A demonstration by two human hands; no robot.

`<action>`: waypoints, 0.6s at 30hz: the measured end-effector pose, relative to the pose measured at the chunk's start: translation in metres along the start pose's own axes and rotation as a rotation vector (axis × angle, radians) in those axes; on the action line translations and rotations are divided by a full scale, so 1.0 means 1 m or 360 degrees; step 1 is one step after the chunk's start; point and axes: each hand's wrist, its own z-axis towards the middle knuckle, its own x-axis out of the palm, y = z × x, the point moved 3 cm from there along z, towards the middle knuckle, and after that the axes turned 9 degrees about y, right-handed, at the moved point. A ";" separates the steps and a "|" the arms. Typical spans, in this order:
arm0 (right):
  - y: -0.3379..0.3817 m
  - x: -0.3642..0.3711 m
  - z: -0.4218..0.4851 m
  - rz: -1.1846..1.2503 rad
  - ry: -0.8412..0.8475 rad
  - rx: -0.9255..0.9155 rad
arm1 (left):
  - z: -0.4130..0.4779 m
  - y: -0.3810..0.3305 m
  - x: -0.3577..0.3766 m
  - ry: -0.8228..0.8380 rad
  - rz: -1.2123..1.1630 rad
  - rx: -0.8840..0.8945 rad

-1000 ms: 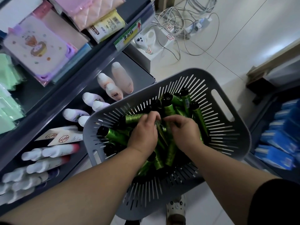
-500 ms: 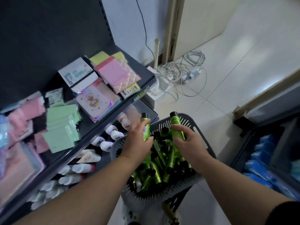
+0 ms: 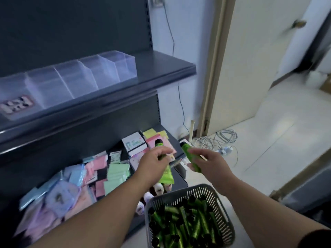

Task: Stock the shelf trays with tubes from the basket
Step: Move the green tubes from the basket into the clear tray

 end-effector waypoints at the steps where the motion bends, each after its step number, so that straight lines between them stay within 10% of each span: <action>1: 0.014 0.003 -0.002 0.0030 0.0042 -0.0017 | -0.005 -0.009 -0.009 -0.0011 -0.0073 -0.0031; 9: 0.119 0.029 -0.025 -0.0062 0.0383 -0.0353 | -0.060 -0.068 -0.077 0.0003 -0.0311 -0.0027; 18: 0.212 0.098 -0.038 -0.0143 0.0291 -0.0663 | -0.109 -0.128 -0.162 -0.0644 -0.0067 0.0279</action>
